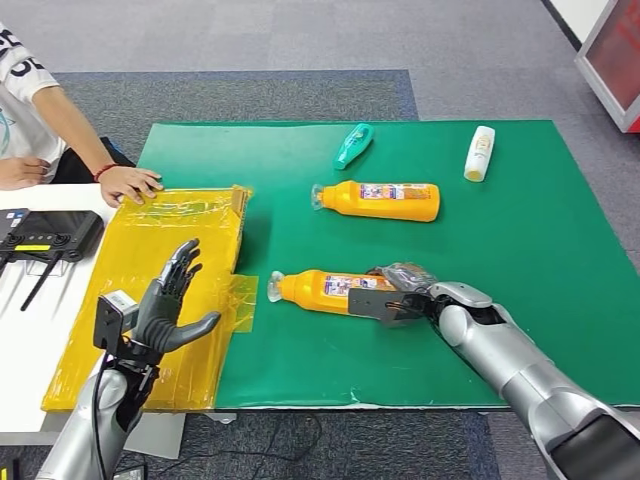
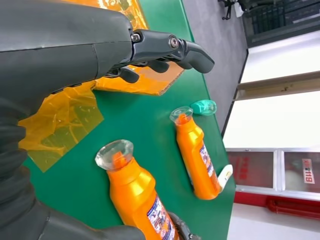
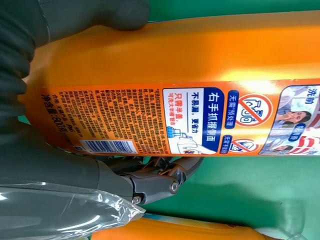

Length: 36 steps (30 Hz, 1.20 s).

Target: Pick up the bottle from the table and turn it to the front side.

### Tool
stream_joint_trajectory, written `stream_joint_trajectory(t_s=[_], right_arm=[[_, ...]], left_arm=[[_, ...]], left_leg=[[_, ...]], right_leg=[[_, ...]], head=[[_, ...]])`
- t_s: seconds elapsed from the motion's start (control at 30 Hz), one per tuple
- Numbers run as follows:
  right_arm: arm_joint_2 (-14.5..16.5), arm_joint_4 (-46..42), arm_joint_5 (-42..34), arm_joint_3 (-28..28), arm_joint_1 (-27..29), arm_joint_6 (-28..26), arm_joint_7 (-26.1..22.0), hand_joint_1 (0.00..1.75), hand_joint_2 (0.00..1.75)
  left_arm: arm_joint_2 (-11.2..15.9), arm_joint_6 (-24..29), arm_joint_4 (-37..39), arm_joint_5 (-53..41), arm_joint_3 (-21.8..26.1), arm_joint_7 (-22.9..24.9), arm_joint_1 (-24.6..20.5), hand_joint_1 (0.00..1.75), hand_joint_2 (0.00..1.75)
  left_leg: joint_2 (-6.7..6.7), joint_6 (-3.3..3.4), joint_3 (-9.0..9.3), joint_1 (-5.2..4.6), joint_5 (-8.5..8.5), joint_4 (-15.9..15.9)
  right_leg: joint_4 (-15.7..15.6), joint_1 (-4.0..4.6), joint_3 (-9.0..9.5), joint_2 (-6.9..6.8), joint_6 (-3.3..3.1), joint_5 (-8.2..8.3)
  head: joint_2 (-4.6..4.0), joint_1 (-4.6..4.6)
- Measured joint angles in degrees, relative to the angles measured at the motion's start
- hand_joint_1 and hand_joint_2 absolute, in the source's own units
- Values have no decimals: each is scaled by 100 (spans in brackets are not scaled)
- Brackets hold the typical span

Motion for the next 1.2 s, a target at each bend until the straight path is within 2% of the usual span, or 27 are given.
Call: stream_joint_trajectory(t_s=[0.1,0.23,0.3,0.6,0.73,0.97,1.07,1.2], right_arm=[[-30,3,-307,-50,55,50,-321,175,175],[-252,-89,-1304,-344,406,198,-1396,175,175],[-369,-177,-1634,-546,624,225,-1746,175,175],[-605,-385,-2300,-1244,1193,458,-2446,175,175],[-590,-432,-2581,-1577,1426,587,-2843,175,175],[-534,-493,-2797,-1930,1619,770,-3028,175,175],[-376,-586,-3192,-2181,1753,1100,-3272,175,175],[-19,-743,-3704,-2563,1942,1639,-3467,175,175]], left_arm=[[0,-29,2,20,-2,-7,-17,0,175],[24,-106,26,112,-7,-96,-82,0,175],[49,-119,46,150,-13,-137,-100,0,175],[116,-115,115,232,-58,-234,-110,0,175],[125,-106,140,256,-72,-269,-116,0,175],[127,-104,161,268,-83,-276,-124,0,175],[127,-102,162,287,-94,-276,-125,0,175],[127,-102,162,310,-131,-275,-124,0,175]], left_leg=[[-1,0,0,0,0,0],[-10,3,-8,0,-2,0],[-11,5,-12,0,-4,0],[-9,10,-16,-4,-9,0],[-9,9,-18,-4,-9,0],[-10,11,-22,-6,-8,0],[-10,11,-22,-6,-8,0],[-8,9,-23,-4,-7,0]], right_leg=[[0,0,-2,0,0,0],[0,-1,-2,-8,5,-3],[0,-1,-3,-10,7,-5],[-1,-6,-9,-9,10,-7],[-1,-5,-11,-9,10,-8],[-1,-8,-10,-10,11,-8],[-1,-8,-12,-10,11,-8],[0,-5,-16,-9,9,-9]], head=[[0,-1],[0,-1],[0,0],[0,-1],[0,-1],[0,1],[0,0],[0,0]])
